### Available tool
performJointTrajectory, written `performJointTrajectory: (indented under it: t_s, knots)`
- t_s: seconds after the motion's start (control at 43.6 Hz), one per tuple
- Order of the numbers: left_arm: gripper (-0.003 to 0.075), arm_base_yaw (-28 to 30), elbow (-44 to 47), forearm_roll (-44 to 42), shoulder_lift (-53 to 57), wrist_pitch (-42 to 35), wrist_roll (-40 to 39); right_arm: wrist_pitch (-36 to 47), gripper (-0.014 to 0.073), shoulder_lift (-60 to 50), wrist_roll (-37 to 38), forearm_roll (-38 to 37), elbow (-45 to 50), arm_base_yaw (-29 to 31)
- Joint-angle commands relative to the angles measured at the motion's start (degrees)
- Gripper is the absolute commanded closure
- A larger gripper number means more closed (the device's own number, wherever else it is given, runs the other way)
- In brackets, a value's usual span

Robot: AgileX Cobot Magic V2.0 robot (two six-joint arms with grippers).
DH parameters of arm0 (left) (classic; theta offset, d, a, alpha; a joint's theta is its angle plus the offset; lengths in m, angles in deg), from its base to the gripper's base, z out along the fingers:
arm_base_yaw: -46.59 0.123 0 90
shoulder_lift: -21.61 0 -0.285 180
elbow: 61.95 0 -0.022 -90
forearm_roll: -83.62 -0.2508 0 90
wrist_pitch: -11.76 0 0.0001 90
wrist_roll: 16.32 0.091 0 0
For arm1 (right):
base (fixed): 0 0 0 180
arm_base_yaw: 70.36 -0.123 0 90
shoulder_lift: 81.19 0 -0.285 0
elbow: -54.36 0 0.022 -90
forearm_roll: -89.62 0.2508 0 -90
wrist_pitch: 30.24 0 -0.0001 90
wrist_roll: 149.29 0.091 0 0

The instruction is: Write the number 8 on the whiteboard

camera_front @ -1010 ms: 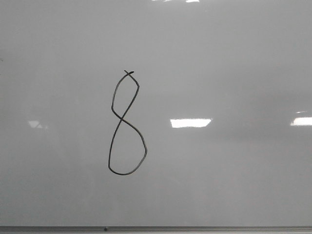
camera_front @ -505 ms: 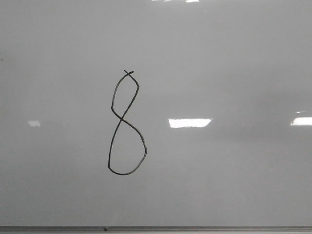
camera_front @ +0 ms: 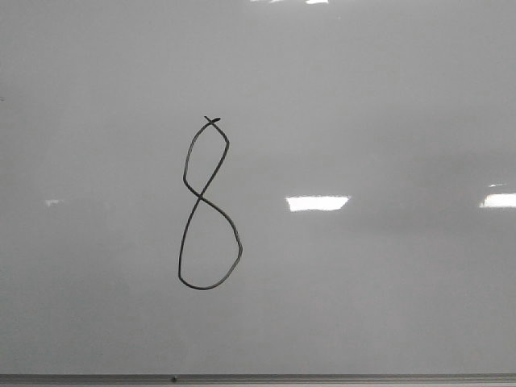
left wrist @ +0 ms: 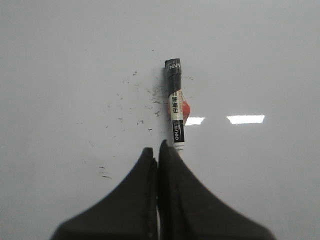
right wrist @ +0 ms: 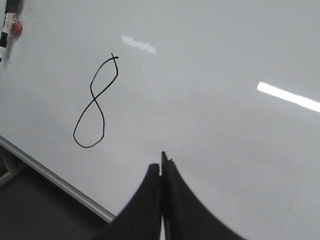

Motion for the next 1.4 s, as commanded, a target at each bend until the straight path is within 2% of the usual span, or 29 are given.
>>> performJointTrajectory:
  t_s: [0.0, 0.436, 0.666, 0.78, 0.872, 0.964, 1.148, 1.239, 1.377]
  knots:
    - [0.0739, 0.15, 0.10, 0.12, 1.01, -5.06, -0.63, 4.07, 0.0662, 0.11, 0.04, 1.20, -1.46, 0.31]
    - [0.0739, 0.15, 0.10, 0.12, 1.01, -5.06, -0.63, 5.73, 0.0662, -0.28, 0.00, 0.62, -0.54, 0.60]
    - [0.0739, 0.15, 0.10, 0.12, 1.01, -5.06, -0.63, 17.47, 0.0662, -8.21, 1.31, 0.62, 10.03, 6.69]
    - [0.0739, 0.15, 0.10, 0.12, 1.01, -5.06, -0.63, 19.02, 0.0662, -13.30, 2.27, -1.35, 15.09, 10.32]
    - [0.0739, 0.15, 0.10, 0.12, 1.01, -5.06, -0.63, 18.38, 0.0662, -16.88, 6.57, -5.86, 17.70, 13.36]
    - [0.0739, 0.15, 0.10, 0.12, 1.01, -5.06, -0.63, 17.62, 0.0662, -19.42, 14.03, -12.47, 19.24, 15.60]
    - [0.0739, 0.15, 0.10, 0.12, 1.01, -5.06, -0.63, 16.13, 0.0662, -21.96, 26.82, -21.67, 22.18, 16.79]
    - [0.0739, 0.15, 0.10, 0.12, 1.01, -5.06, -0.63, 14.40, 0.0662, -23.07, 29.58, -23.38, 22.09, 16.87]
    - [0.0739, 0.15, 0.10, 0.12, 1.01, -5.06, -0.63, 14.53, 0.0662, -23.85, 29.88, -24.56, 22.09, 16.87]
